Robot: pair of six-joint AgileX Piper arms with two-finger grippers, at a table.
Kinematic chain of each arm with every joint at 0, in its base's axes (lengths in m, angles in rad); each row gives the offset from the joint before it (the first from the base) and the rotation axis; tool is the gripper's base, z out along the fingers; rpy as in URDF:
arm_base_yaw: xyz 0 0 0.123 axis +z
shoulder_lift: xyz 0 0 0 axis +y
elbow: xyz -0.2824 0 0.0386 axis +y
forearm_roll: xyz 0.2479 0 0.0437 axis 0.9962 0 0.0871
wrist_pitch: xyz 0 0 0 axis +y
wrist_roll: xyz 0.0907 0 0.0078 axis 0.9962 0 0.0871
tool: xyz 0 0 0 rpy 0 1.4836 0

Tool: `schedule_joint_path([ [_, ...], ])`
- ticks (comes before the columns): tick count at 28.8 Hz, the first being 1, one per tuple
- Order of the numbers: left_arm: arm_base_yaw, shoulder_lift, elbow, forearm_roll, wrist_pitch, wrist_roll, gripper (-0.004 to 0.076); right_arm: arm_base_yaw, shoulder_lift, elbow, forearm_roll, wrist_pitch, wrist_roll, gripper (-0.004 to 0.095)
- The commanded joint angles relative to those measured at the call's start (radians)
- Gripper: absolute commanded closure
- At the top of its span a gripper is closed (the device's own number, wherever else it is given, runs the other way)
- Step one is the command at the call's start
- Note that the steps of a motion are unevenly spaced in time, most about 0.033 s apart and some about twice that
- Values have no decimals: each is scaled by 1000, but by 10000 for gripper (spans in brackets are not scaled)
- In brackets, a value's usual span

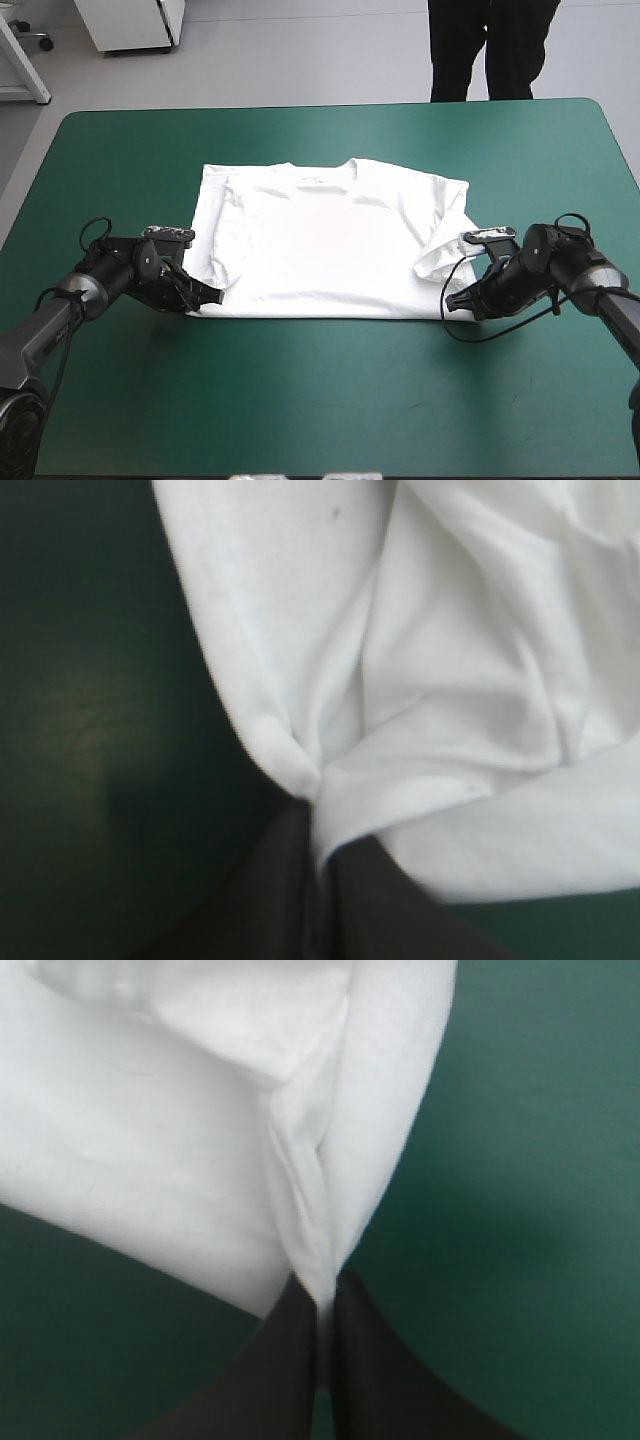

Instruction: Fold the cloth

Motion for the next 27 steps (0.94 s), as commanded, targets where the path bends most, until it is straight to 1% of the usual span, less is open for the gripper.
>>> schedule_joint_path([
  [1, 0, -65, -13, 11, 42, 3, 733, -6, -102, -21, 13, 25, -11, 919],
  [4, 0, -131, -13, 11, 61, 3, 733, -6, -134, -21, 6, 48, -10, 921],
  [8, 0, -228, -13, 11, 141, 3, 733, -6, -153, -19, 5, 106, -8, 921],
  [12, 0, -293, -13, 11, 247, 6, 733, -6, -201, -19, 15, 145, -8, 921],
  [15, 0, -323, -13, 11, 276, 6, 733, -6, -255, -19, 18, 151, -5, 921],
  [18, 0, -350, -13, 11, 274, 6, 733, -6, -306, -19, 20, 151, -1, 921],
  [21, 0, -358, -23, 18, 238, 6, 733, -6, -323, -39, 17, 142, 3, 921],
  [26, 0, -321, -80, 15, 159, -4, 733, -6, -286, -112, 8, 68, 3, 921],
  [27, 0, -288, -116, 15, 118, -18, 733, -6, -251, -153, 1, 43, 3, 921],
])
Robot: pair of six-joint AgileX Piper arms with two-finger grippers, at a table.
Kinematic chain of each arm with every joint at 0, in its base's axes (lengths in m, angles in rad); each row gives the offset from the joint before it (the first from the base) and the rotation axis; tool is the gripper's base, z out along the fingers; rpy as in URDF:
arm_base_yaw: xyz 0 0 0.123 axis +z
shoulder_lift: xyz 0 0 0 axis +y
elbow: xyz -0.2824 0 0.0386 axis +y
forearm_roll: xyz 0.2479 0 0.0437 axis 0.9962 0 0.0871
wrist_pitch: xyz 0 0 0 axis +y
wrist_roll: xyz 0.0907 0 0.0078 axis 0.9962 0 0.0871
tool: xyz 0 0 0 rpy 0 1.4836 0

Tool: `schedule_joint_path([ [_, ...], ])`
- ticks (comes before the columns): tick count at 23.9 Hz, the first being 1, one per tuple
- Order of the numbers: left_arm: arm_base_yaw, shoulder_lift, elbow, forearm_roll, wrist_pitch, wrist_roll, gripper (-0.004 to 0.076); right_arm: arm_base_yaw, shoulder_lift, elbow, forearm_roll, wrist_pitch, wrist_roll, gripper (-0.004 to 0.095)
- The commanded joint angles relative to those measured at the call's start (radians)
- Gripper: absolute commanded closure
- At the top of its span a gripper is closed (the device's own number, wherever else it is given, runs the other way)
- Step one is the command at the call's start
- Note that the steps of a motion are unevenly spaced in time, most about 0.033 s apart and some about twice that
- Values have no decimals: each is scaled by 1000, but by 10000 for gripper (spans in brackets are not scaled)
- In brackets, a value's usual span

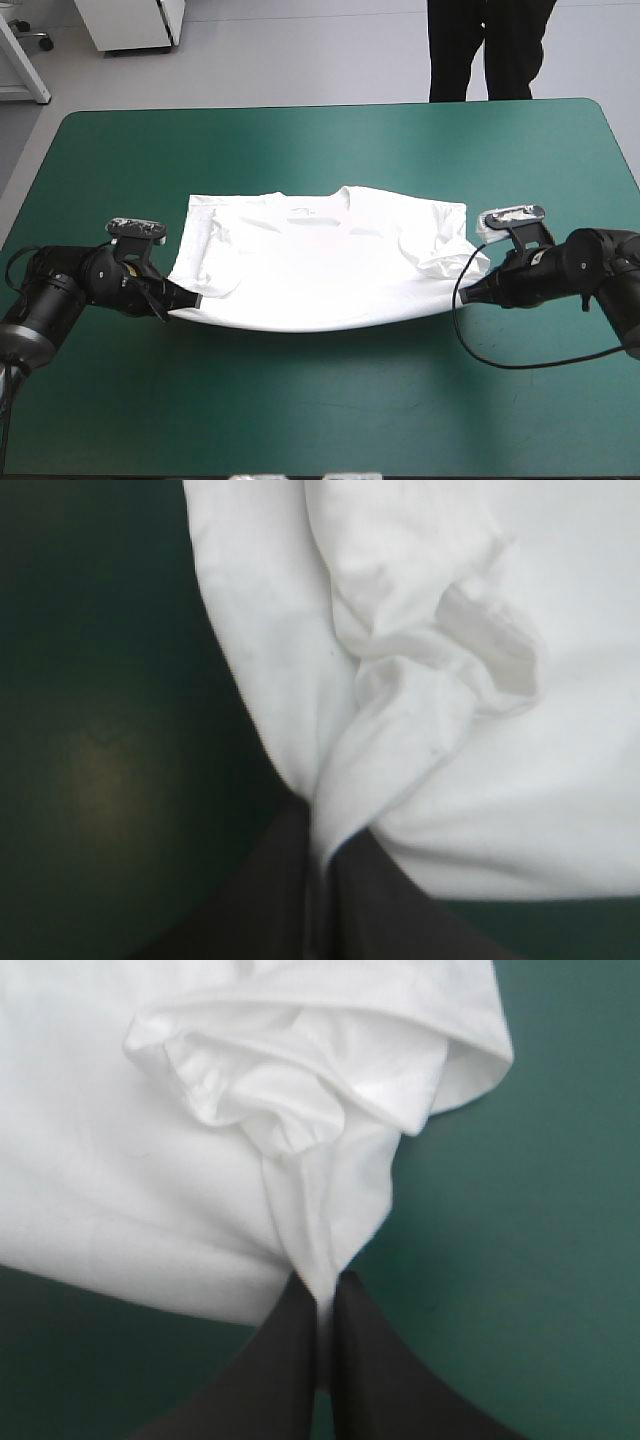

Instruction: Fold the cloth

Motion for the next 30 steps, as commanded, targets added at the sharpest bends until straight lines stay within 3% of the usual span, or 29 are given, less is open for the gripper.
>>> schedule_joint_path([
  [1, 0, 30, -91, 1, -107, -35, 733, -8, 38, -90, -4, -82, -3, 921],
  [7, 0, 331, -393, 4, -187, -53, 733, -85, 288, -317, 69, -142, -76, 925],
  [13, 2, 545, -637, 64, -226, -110, 733, -86, 516, -535, 120, -155, -105, 925],
  [24, 2, 656, -703, 250, -211, -207, 733, -86, 662, -640, 121, -171, -109, 907],
  [27, 2, 662, -703, 250, -229, -209, 733, -86, 681, -645, 124, -165, -116, 768],
  [30, 2, 667, -703, 250, -242, -205, 722, -86, 685, -645, 124, -178, -112, 536],
])
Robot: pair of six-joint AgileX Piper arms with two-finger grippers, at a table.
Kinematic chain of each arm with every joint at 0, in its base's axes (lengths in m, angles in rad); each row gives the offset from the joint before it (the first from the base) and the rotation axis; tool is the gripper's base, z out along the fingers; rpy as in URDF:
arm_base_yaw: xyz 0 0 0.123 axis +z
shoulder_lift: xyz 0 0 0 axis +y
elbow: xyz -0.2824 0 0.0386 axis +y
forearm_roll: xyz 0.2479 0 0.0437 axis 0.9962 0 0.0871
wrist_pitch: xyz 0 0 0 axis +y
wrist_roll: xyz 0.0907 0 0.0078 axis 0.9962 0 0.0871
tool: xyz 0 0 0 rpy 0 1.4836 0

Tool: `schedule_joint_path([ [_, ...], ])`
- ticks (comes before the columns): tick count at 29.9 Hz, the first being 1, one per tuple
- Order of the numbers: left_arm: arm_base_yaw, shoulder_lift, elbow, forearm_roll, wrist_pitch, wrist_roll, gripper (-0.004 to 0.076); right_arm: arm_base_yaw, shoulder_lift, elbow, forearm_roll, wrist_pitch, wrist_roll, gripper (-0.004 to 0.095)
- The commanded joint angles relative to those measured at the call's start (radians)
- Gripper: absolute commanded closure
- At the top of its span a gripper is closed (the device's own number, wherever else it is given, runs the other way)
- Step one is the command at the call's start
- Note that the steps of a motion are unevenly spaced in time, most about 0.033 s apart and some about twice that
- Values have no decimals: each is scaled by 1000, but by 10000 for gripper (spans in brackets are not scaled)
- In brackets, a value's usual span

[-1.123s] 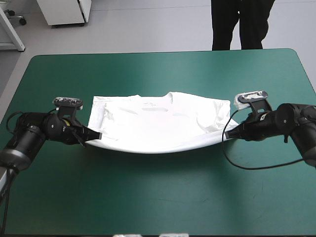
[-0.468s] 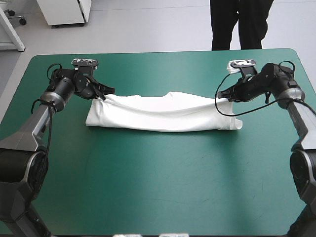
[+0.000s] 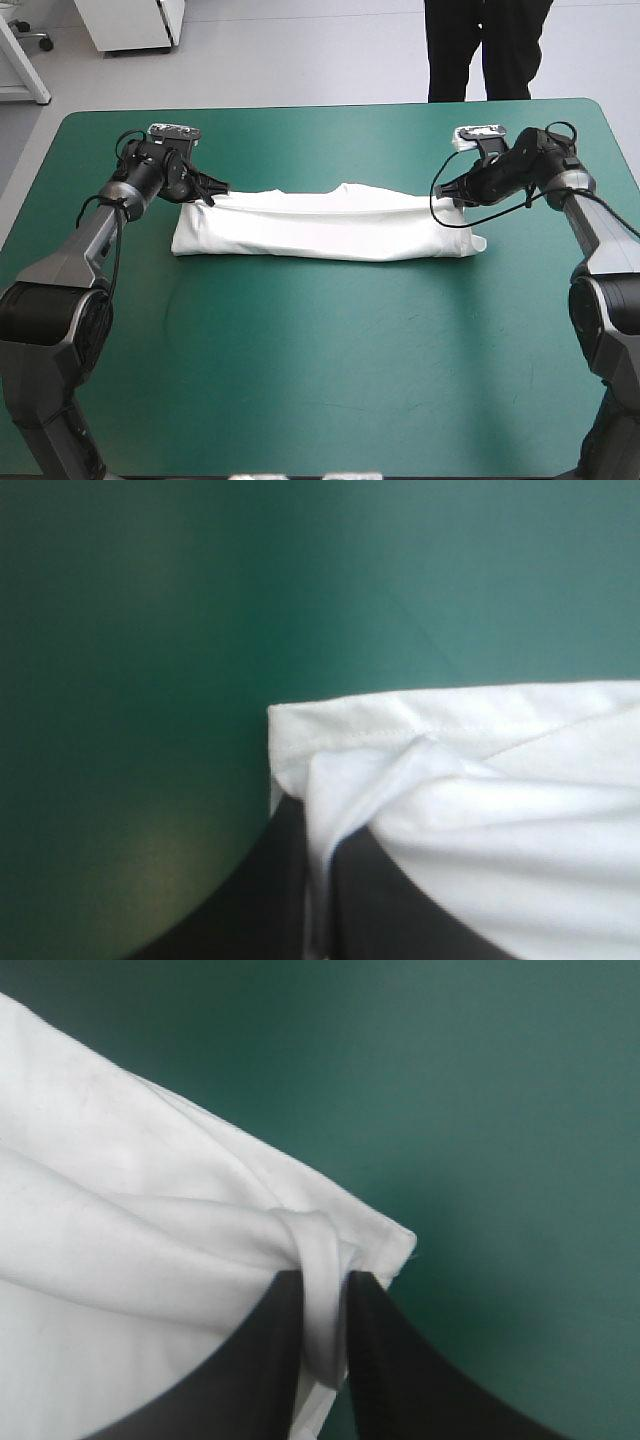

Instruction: Fold the cloth

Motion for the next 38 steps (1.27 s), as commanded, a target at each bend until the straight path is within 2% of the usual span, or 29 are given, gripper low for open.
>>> schedule_joint_path([
  [1, 2, -53, -37, 22, -54, -4, 700, -9, -52, -34, 19, -51, -6, 448],
  [2, 2, -53, -37, 22, -48, 1, 670, -9, -54, -36, 17, -57, -3, 386],
  [4, 2, -53, -37, 22, -31, 14, 546, -9, -61, -53, 13, -49, 2, 292],
  [5, 2, -53, -37, 28, -24, 16, 479, -9, -66, -65, 8, -44, 2, 285],
  [8, 2, -60, -46, 37, -1, 17, 207, -9, -93, -106, -17, -17, 19, 302],
  [9, 2, -65, -56, 37, 16, 17, 146, -9, -107, -121, -28, -6, 25, 307],
  [11, 0, -76, -81, 33, 50, 26, 116, -9, -145, -141, -62, 7, 52, 329],
  [14, -22, -104, -115, -48, 88, 125, 156, -9, -213, -143, -112, 35, 89, 410],
  [20, -125, -151, -119, -263, 96, 296, 326, -60, -321, -142, -126, 148, 119, 618],
  [22, -166, -151, -117, -298, 92, 296, 441, -85, -342, -142, -129, 194, 116, 756],
  [23, -187, -146, -117, -309, 89, 300, 502, -101, -352, -139, -129, 219, 108, 857],
  [24, -205, -141, -117, -318, 83, 311, 587, -115, -364, -128, -127, 224, 100, 932],
  [25, -222, -133, -117, -329, 73, 325, 677, -137, -376, -102, -124, 226, 98, 915],
  [26, -233, -128, -117, -342, 56, 325, 731, -155, -390, -78, -119, 224, 96, 918],
  [31, -241, -57, -117, -507, -40, 317, 733, -231, -455, 82, -31, 141, 65, 925],
  [38, -243, 68, -117, -686, -55, 415, 733, -255, -471, 228, 50, 57, 1, 925],
])
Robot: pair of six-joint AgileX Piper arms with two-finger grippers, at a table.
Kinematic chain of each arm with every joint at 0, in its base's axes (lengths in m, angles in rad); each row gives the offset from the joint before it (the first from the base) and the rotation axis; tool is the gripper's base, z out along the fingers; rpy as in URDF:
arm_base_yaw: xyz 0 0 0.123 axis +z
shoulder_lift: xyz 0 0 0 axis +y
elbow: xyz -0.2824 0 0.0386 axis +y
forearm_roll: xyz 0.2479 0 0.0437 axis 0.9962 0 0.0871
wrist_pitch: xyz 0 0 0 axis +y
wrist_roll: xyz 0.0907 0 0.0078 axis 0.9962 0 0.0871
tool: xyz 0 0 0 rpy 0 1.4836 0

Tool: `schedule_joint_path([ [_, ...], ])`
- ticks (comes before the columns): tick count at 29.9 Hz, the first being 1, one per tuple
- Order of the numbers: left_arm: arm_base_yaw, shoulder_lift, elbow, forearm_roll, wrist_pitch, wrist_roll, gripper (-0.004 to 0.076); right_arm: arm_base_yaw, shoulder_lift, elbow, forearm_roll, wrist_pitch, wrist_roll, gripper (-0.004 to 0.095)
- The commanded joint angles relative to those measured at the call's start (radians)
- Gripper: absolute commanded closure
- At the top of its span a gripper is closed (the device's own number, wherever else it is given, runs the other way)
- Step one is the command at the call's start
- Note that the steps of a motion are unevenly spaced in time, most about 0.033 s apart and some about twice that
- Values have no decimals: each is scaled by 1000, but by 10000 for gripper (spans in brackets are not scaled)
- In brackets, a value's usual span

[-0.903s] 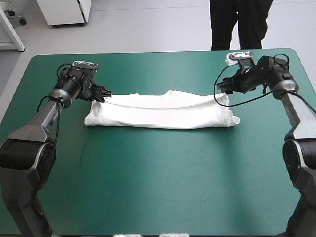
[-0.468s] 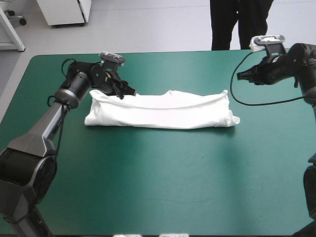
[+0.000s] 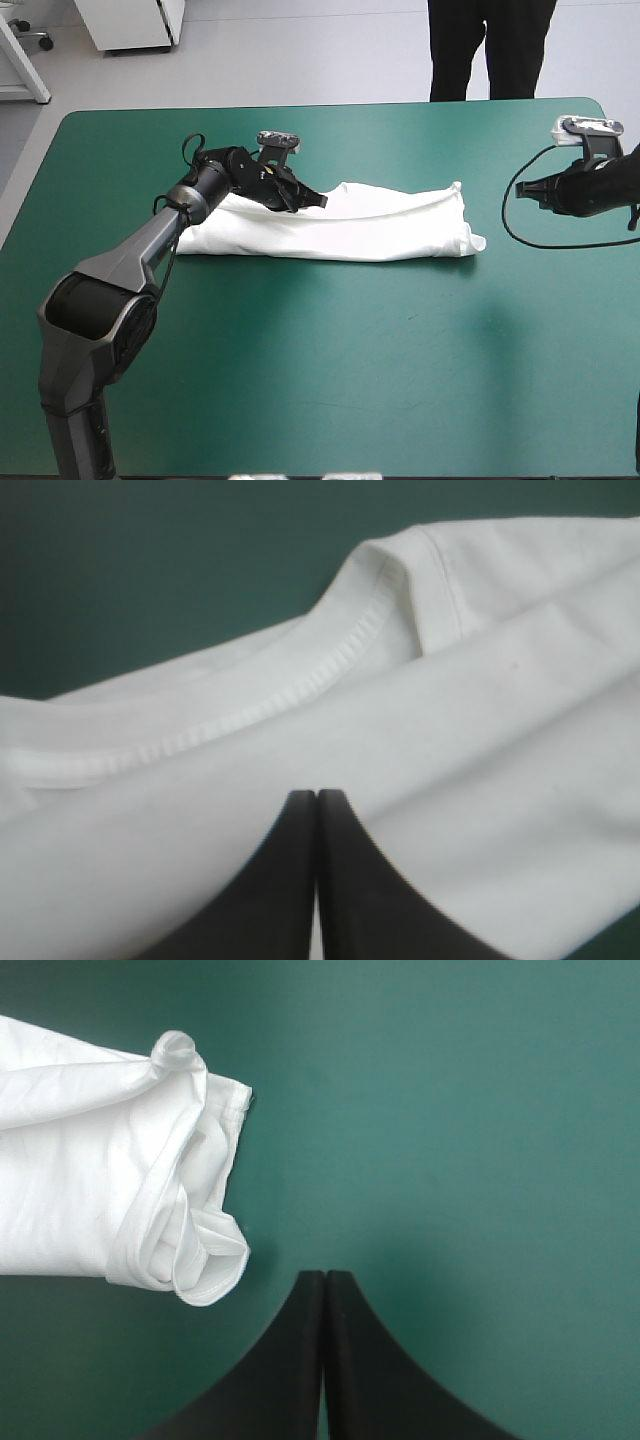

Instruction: Fold the cloth

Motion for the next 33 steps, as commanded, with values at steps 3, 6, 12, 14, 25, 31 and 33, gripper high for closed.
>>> schedule_joint_path([
  [3, -5, 32, -29, -121, -39, 48, 733, -8, -40, 56, 107, -128, -60, 925],
  [6, -5, 61, -29, -130, -30, 53, 733, -8, -34, 75, 194, -134, -126, 908],
  [12, -5, 65, -29, -134, -26, 57, 733, -8, 20, 77, 361, -94, -220, 572],
  [14, -5, 65, -29, -134, -19, 57, 733, -8, 46, 77, 391, -87, -232, 399],
  [25, -5, 65, -29, -132, -7, 57, 733, 99, 261, 74, 445, -121, -299, 226],
  [31, -5, 65, -29, -130, 1, 57, 733, 140, 371, 70, 445, -190, -292, 316],
  [33, -5, 65, -29, -130, 6, 65, 733, 140, 394, 70, 448, -190, -292, 400],
])
